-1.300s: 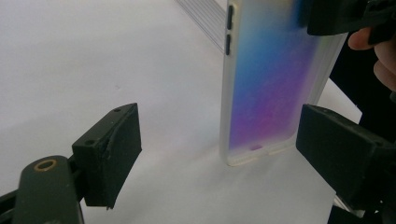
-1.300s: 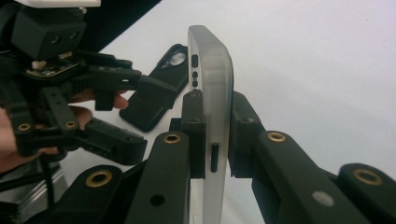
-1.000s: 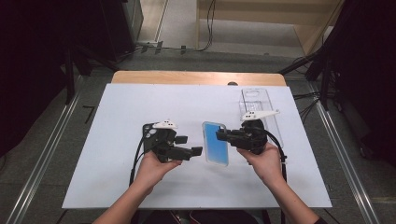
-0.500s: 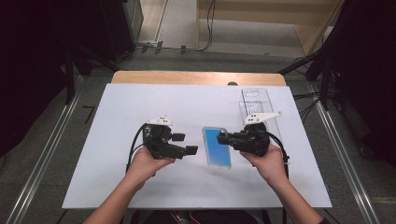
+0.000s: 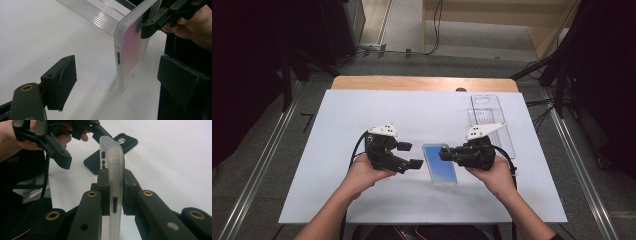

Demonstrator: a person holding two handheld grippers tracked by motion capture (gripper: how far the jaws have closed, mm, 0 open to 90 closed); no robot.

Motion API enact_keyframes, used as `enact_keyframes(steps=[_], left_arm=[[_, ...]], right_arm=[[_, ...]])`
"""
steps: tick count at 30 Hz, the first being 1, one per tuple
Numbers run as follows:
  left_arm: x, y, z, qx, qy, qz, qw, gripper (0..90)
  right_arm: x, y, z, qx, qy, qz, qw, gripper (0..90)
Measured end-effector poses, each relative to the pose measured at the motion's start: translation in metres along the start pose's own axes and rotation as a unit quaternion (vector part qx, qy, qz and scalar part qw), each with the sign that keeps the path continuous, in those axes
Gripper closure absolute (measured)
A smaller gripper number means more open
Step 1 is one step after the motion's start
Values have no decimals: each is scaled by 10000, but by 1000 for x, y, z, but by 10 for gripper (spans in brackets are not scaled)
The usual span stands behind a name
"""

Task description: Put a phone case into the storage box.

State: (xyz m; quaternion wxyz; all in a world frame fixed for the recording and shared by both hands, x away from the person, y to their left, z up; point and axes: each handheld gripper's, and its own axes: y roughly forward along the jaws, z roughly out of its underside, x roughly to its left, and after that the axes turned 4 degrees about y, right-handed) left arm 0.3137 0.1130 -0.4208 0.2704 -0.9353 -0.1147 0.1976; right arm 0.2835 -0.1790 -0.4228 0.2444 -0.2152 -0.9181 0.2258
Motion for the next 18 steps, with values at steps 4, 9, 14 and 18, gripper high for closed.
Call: enact_keyframes(steps=[4, 9, 14, 18], left_arm=[[0, -1, -1, -23, 59, 63, 10000, 160], [-2, -3, -3, -66, 166, 135, 9998, 160], [-4, -2, -4, -56, 253, 239, 9994, 160], [-5, -2, -5, -46, 338, 289, 9990, 166]], right_arm=[[0, 1, 0, -1, -44, -76, 10000, 776], [-1, 2, 1, -5, -65, -188, 9998, 776], [1, 5, 1, 27, -191, -248, 9995, 776], [2, 7, 2, 66, -239, -281, 9993, 776]])
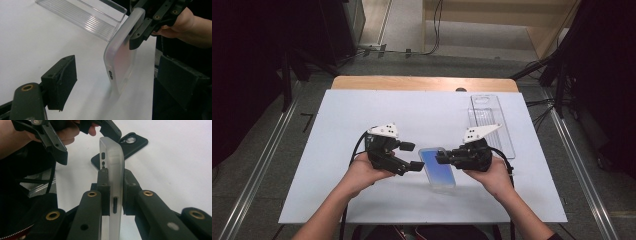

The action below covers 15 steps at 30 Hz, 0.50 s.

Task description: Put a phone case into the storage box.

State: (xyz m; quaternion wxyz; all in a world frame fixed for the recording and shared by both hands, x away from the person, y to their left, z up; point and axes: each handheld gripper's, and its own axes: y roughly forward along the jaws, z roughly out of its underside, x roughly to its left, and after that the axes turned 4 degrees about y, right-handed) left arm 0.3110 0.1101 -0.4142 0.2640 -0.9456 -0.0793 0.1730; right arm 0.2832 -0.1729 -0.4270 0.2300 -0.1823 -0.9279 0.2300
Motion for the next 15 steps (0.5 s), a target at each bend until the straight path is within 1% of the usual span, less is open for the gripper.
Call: enact_keyframes(steps=[4, 6, 9, 14, 15], left_arm=[[0, 0, -1, -33, 59, 34, 10000, 179], [0, 0, -1, -42, 48, 42, 10000, 180], [0, -1, -1, -96, 126, 94, 9998, 203], [0, 0, -1, -88, 127, 170, 9997, 251], [0, 0, 0, -86, 132, 192, 9997, 274]], right_arm=[[0, 1, 0, 24, -30, -25, 10000, 775], [1, 1, 0, 25, -55, -43, 10000, 775], [1, 2, 0, 15, -75, -86, 9999, 775], [1, 2, 0, 7, -104, -168, 9998, 775], [1, 2, 0, 11, -109, -194, 9998, 776]])
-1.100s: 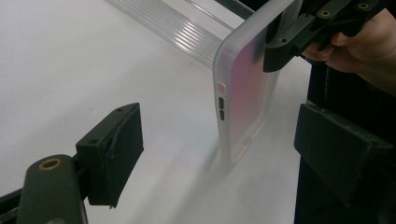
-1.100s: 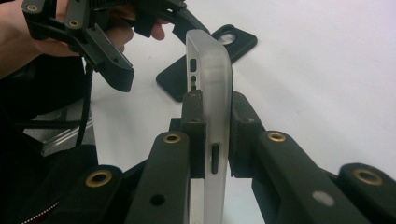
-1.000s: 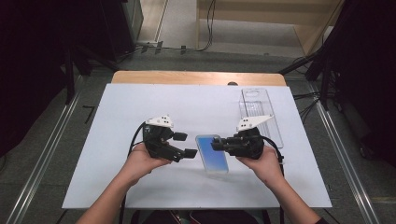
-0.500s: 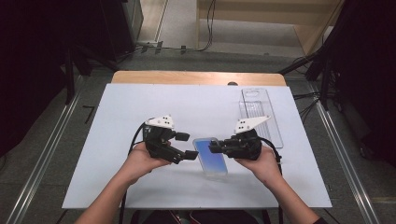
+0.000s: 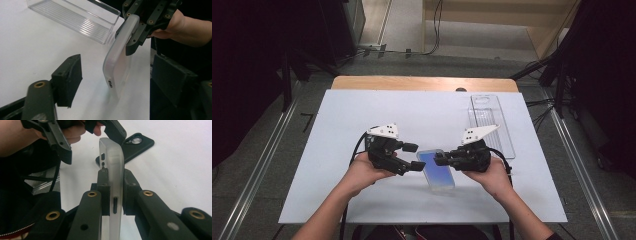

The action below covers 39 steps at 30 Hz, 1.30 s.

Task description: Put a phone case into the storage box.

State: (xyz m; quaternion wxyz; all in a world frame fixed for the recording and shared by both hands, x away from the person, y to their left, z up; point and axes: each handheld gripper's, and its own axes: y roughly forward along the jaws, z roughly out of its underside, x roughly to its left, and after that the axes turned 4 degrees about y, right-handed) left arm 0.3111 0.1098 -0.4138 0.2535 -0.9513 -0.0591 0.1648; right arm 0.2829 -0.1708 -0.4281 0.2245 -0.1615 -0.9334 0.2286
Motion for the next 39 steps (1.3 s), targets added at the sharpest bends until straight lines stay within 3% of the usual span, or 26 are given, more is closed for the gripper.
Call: enact_keyframes(steps=[8, 21, 32, 39], left_arm=[[3, 0, 1, 25, -50, 91, 9999, 480], [3, 1, 2, 37, -45, 447, 9990, 784], [1, -2, -2, 82, -41, 543, 9985, 811], [2, -5, -4, 137, -224, 599, 9979, 813]], right_arm=[[1, -1, 0, -60, -70, -156, 9998, 776], [3, 0, -1, -54, -54, -383, 9992, 776], [0, 1, -1, -5, 93, -546, 9985, 768], [4, 2, -2, 30, 85, -538, 9985, 686]])
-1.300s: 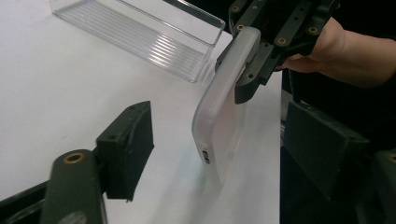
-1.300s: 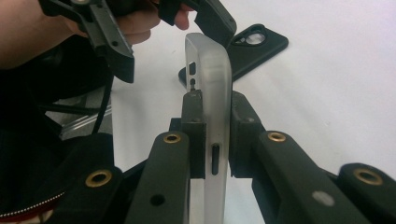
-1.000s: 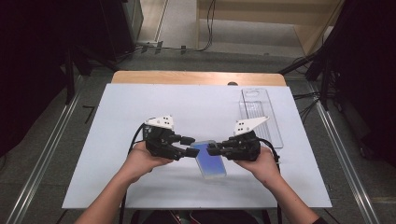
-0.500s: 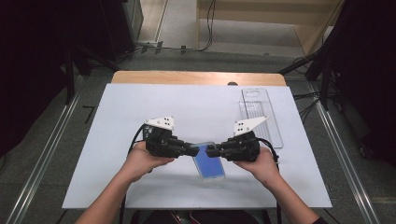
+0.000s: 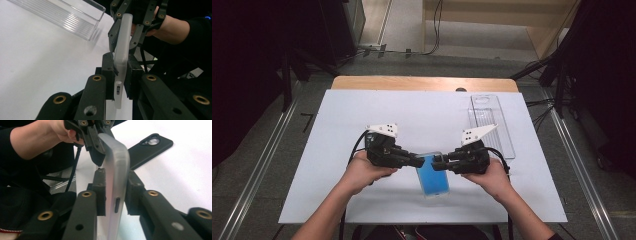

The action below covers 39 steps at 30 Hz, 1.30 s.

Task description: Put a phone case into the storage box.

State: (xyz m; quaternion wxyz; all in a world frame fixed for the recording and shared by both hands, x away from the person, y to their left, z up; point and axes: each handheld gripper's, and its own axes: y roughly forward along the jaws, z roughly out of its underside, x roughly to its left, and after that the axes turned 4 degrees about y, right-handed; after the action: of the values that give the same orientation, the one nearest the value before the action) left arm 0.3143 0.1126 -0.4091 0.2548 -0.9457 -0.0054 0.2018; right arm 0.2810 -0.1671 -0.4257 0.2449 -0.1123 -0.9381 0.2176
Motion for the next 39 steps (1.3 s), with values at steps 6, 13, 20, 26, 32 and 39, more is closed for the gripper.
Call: enact_keyframes(steps=[6, 13, 20, 26, 32, 39], left_arm=[[-1, -5, -2, -21, -95, -35, 9999, 814], [-1, -14, -3, -95, -183, -250, 9995, 813], [-3, -17, -4, 10, -199, -559, 9982, 810], [-2, -19, -6, -37, -357, -750, 9965, 811], [-4, -24, -8, -188, -529, -971, 9937, 811], [-5, -26, -10, -247, -678, -1153, 9907, 810]], right_arm=[[2, 0, 0, -38, -68, 76, 9999, 520], [4, -5, 1, -237, -11, 273, 9993, 370], [8, -8, 3, -466, 42, 458, 9979, 258], [10, -8, 7, -533, 79, 686, 9962, 198], [8, -4, 11, -609, 168, 813, 9947, 38], [14, 2, 9, -455, 120, 1112, 9927, 0]])
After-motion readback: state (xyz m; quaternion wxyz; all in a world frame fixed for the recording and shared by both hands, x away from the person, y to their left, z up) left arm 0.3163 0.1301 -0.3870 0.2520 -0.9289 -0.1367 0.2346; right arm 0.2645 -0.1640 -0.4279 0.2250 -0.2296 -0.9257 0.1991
